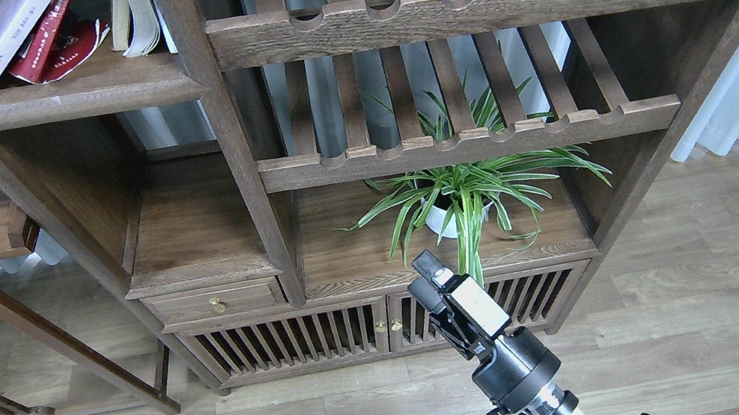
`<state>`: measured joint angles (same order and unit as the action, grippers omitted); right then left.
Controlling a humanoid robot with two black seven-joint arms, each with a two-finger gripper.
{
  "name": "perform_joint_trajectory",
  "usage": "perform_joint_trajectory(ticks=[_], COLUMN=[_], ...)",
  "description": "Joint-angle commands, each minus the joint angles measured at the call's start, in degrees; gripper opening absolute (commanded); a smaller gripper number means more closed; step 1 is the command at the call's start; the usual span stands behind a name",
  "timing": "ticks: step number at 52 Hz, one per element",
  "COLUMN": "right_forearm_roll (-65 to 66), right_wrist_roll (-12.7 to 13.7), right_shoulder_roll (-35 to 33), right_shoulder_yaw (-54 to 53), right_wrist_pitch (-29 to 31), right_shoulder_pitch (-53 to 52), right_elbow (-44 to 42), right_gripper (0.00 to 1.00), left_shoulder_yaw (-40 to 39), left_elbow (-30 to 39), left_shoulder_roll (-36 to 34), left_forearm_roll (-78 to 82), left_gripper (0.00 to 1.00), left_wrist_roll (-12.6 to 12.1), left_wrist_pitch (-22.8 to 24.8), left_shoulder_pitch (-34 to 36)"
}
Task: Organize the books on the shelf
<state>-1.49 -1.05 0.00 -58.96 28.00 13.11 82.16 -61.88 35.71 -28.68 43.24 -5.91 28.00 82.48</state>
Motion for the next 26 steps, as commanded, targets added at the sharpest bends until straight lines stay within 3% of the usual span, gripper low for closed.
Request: perform_joint_trajectory(ticks=[1, 9, 14, 26], right_forearm_roll=[0.0, 0.0, 0.0, 0.0], right_wrist_roll=[0.0, 0.0, 0.0, 0.0], right_shoulder_roll=[0.0, 0.0, 0.0, 0.0], right_shoulder_yaw=[0.0, 0.0, 0.0, 0.0], right_wrist_pitch=[0.0, 0.0, 0.0, 0.0], right_shoulder_pitch=[0.1, 0.1, 0.1, 0.1], right_elbow=[0.0, 0.0, 0.0, 0.1], right_gripper=[1.00, 1.00, 1.00, 1.00], left_shoulder_yaw=[0.9, 2.3, 3.7, 5.8], left_elbow=[-2.0, -3.3, -5.1, -7.7], left_shoulder_roll=[1.1, 2.6, 3.5, 4.9], left_forearm_roll=[-0.1, -0.2, -0.1, 0.0], left_gripper=[0.07, 0.07, 0.07, 0.10], left_wrist_roll=[1.9, 5.7, 9.6, 13.7], left_wrist_pitch=[0.0, 0.0, 0.0, 0.0], left_shoulder_pitch=[0.0, -0.6, -0.3, 0.0])
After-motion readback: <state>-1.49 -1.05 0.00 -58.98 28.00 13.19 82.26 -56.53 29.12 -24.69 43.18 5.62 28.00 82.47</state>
